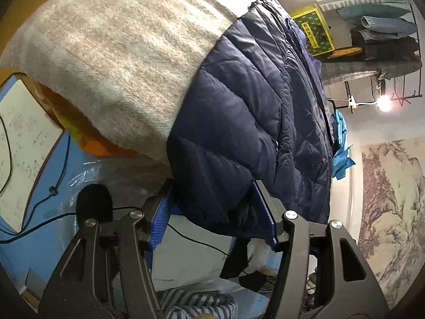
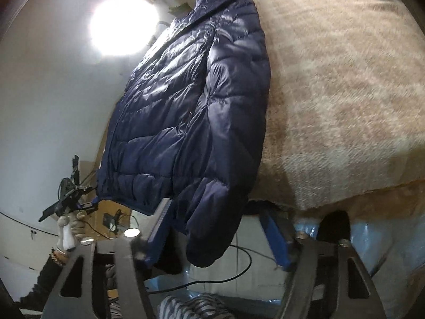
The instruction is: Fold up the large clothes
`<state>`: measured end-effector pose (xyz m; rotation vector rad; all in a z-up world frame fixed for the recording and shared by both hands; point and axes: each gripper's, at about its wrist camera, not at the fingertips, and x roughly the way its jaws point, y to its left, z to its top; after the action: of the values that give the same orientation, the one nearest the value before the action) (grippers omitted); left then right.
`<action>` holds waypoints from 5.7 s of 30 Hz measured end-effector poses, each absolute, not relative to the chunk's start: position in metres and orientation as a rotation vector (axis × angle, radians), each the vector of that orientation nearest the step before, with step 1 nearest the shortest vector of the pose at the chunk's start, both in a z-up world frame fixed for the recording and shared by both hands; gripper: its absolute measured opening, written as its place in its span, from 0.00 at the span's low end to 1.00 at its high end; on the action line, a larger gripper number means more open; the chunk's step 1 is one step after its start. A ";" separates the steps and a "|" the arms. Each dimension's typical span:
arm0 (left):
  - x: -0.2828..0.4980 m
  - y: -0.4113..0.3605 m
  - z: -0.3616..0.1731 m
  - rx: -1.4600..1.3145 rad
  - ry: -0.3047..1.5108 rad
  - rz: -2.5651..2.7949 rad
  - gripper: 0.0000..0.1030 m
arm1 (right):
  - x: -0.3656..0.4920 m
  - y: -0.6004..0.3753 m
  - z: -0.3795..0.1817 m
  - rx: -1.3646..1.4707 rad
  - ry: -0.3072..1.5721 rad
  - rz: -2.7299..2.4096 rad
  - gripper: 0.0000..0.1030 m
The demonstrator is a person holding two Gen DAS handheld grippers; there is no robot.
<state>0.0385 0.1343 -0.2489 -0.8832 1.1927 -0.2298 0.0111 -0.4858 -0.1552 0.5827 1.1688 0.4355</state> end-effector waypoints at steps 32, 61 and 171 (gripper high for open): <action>0.051 0.122 -0.162 -0.843 0.987 -0.379 0.09 | 0.026 -0.483 -0.111 0.670 1.047 0.506 0.06; 0.259 0.088 -0.050 -0.708 0.767 -0.331 0.08 | 0.218 -0.496 0.008 0.542 0.803 0.301 0.04; 0.589 -0.007 -0.191 0.065 0.835 0.167 0.11 | 0.547 -0.485 -0.109 -0.201 0.820 -0.063 0.19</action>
<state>0.5894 -0.0068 -0.1912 0.0655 0.8348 0.1673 0.5471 -0.4846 -0.1093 -0.2008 0.8196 -0.0630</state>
